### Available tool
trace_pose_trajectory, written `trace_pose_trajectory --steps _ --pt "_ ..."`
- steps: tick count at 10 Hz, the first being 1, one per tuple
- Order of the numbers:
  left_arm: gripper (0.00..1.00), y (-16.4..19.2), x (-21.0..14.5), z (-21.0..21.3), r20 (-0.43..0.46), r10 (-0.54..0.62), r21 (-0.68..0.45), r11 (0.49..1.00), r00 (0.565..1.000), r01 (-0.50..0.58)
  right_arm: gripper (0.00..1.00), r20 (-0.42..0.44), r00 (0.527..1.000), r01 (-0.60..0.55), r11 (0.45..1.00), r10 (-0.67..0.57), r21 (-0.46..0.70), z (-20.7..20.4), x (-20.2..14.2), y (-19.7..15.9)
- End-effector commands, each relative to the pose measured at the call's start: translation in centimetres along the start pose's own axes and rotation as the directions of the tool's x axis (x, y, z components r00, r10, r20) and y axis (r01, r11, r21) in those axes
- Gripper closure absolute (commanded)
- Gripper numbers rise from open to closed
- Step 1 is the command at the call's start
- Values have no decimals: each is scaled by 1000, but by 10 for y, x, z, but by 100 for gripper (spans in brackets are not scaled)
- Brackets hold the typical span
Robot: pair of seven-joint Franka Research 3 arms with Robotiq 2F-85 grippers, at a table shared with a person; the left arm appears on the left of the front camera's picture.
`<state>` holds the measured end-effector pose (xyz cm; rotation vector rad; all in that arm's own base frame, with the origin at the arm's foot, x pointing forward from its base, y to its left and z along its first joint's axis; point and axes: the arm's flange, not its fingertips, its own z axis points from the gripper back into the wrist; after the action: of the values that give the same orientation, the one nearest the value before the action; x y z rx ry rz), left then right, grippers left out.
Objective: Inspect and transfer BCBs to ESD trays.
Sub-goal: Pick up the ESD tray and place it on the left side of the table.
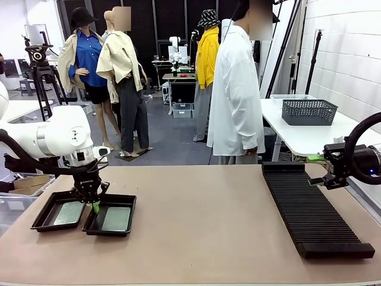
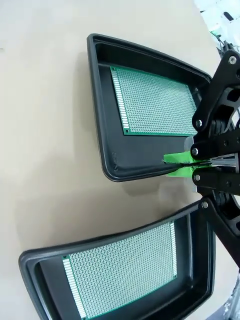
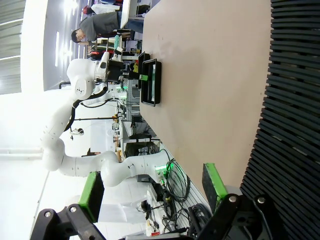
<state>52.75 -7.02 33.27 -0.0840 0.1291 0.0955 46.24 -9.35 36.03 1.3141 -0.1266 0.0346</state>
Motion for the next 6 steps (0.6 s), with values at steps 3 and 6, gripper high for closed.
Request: trace_pose_trajectory --steps 3,6 --pt "100 9 1 -2 48 7 40 999 999 -9 0 3 1000 1 1000 -1 -4 -1 -1 1" --pt "100 10 7 0 79 -21 43 999 997 18 0 3 1000 1 1000 -1 -4 -1 -1 1"
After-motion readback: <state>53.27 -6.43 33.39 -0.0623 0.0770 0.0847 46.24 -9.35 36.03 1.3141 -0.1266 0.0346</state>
